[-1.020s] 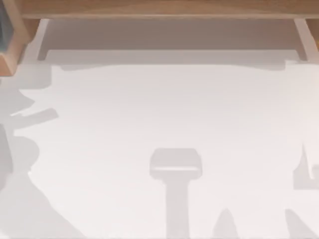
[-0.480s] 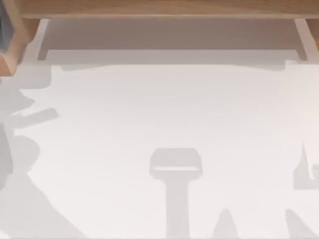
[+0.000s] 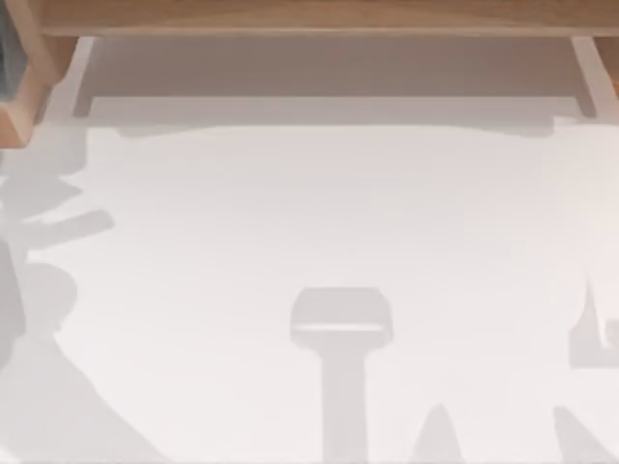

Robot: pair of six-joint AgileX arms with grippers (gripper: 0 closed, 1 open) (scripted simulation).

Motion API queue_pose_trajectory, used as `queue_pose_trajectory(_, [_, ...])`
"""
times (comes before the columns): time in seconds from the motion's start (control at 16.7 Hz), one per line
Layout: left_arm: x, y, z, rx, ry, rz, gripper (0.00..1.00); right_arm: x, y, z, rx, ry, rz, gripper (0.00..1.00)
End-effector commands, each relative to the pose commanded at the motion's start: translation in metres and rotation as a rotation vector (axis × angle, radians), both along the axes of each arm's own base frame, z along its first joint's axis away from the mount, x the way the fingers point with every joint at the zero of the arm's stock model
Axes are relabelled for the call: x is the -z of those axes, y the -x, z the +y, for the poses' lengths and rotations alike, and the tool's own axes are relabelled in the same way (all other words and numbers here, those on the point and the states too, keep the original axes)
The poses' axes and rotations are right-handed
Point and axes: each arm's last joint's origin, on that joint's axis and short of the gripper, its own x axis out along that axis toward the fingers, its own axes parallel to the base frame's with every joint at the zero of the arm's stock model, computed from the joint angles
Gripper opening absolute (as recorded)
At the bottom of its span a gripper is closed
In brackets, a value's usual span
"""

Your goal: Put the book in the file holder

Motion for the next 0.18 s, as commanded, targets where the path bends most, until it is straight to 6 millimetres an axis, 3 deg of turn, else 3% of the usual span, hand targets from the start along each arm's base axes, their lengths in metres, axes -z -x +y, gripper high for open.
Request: queue_pose_trajectory(0.18, [0.0000, 0.0000, 0.0000, 0.000, 0.000, 0.000, 1.00, 0.0000, 0.0000, 0.0000, 0.000, 0.000, 0.000, 1.00])
